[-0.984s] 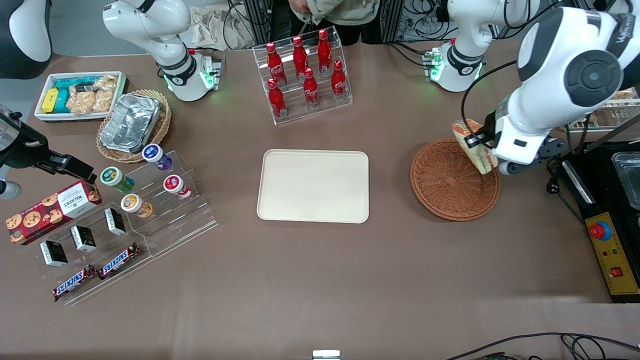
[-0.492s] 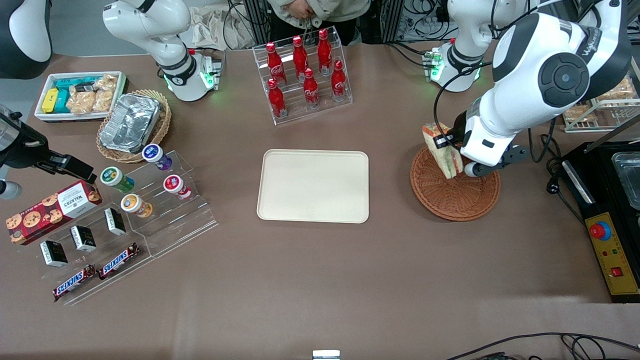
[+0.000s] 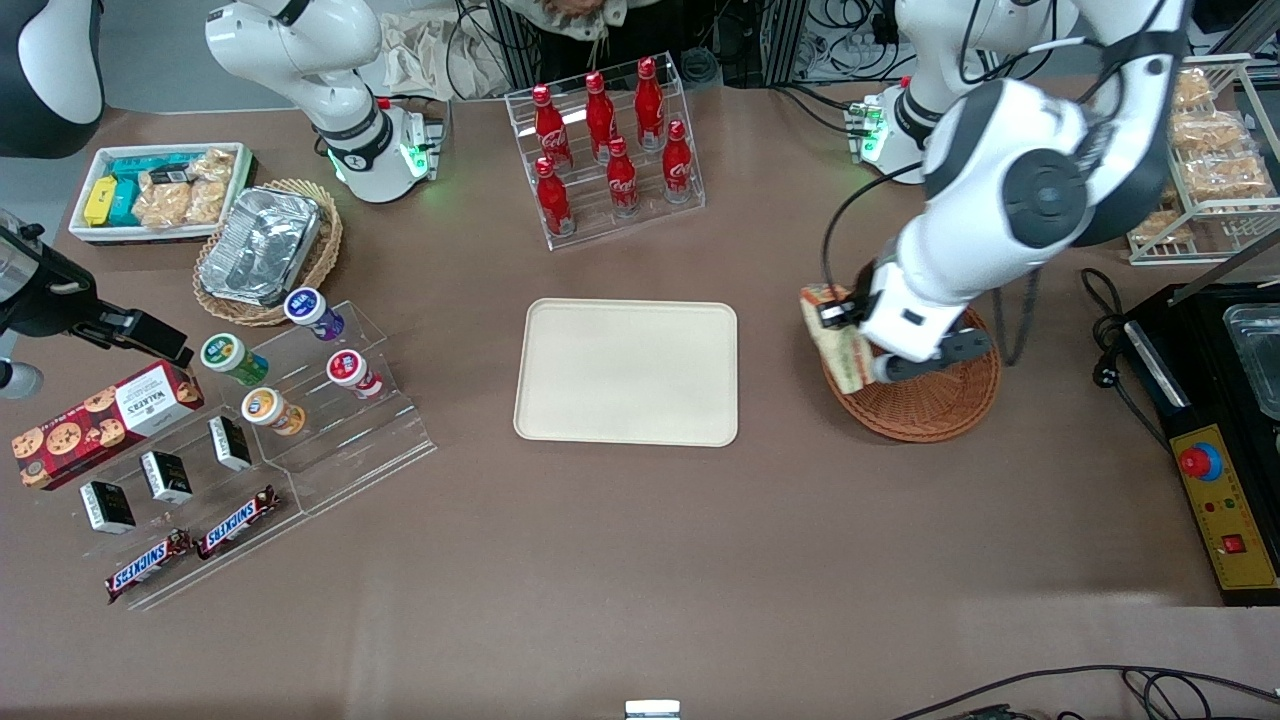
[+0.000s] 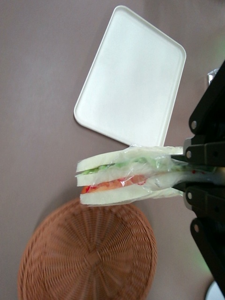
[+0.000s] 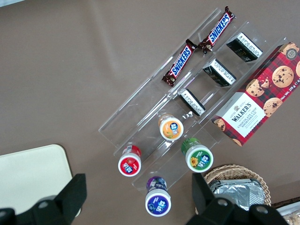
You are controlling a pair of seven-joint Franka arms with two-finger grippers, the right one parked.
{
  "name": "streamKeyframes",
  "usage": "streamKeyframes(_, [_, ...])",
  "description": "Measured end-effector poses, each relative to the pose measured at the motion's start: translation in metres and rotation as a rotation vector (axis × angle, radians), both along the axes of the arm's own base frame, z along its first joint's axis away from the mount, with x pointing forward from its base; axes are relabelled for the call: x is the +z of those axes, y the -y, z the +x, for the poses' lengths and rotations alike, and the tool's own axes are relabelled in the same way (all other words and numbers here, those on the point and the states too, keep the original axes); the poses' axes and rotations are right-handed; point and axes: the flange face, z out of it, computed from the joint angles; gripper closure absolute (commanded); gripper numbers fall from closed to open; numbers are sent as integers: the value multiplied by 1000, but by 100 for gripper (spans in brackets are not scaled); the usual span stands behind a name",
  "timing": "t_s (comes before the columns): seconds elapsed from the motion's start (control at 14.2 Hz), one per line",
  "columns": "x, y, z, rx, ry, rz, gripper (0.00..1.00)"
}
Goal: Place sandwich from basket to tray
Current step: 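Carry the held sandwich over to the cream tray, then lower the sandwich onto the tray and open the left gripper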
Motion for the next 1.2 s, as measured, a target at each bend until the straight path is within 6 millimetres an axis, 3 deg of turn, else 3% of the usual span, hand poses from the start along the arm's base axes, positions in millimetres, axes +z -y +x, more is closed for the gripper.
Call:
streamKeyframes(0.35, [-30,48,-9,-149,66,23,100])
streamKeyframes(0.56, [-65,78,-8,-260,107,-3,100])
streamKeyframes(0.84, [-117,120,-23,-354,83,-15,100])
streamKeyframes(1.2, [-181,142,-29,-408,73,-22,100])
